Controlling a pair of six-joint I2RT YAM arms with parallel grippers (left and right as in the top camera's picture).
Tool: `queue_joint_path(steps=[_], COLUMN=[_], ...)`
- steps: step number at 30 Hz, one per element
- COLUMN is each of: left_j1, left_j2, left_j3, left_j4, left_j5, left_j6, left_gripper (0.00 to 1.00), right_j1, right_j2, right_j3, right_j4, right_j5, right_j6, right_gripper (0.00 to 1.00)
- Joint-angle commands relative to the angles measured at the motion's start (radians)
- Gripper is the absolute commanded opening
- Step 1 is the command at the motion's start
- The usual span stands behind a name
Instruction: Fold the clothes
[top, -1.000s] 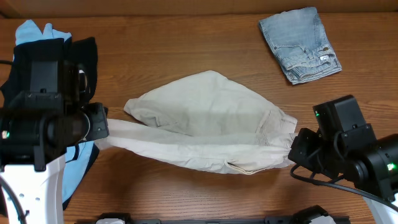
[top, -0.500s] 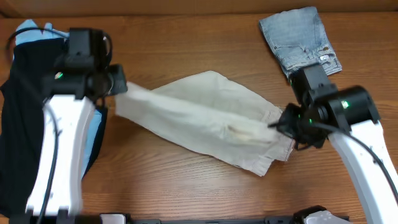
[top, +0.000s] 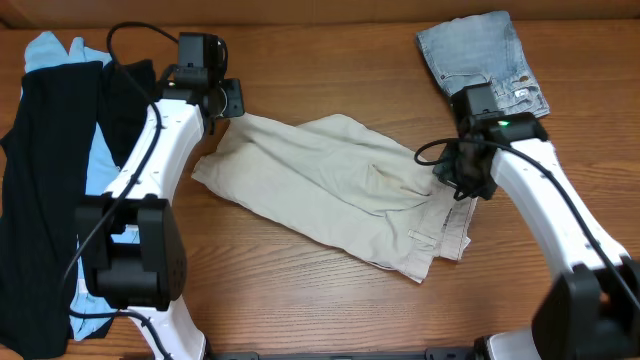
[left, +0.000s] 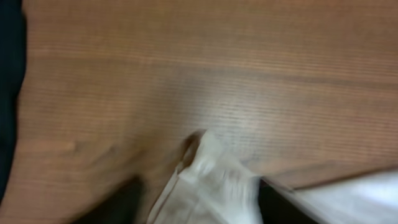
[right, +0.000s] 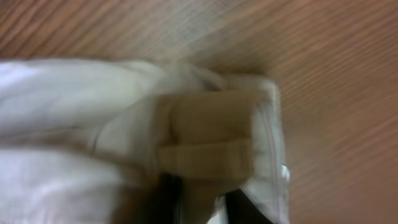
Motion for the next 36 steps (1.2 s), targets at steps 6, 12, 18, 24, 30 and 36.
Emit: queue_joint_path(steps=[6,12,18,24,30,36], left_j1=[0.004,0.100,0.172,0.175,0.174,0.164], left_j2=[0.008,0.008,0.031,0.089,0.171,0.201], left_j3=[0.023,0.048,0.046,0.046,0.046,0.046], left_j4=[0.012,-0.144,-0.204,-0.254,-0.309,-0.316], left_j5=[-0.025,0.063,0.224,0.229,0.303,0.384], left_j6=[0.035,0.125,0.425,0.531,0.602,0.633], left_gripper=[1.00,1.00,1.00,1.00,0.96,0.89], right_j1=[-0.003,-0.003,-0.002,-0.002,-0.002,-0.002], right_j2=[0.099,0.027,-0.056,-0.058,-0.058,-0.058], right_j3=[-0.014,0.068,0.108,0.108,0.108,0.108], right_j4=[0.126,0.053,-0.001,-0.051,-0.079,-0.077], right_j5=[0.031,-0.073,-0.229,-0.236,-0.237,-0.248], right_j6=[-0.034,-0.249,-0.339,-0.338,-0.332,-0.332], right_gripper=[0.64,1.00,1.00,0.99,0.96,0.94])
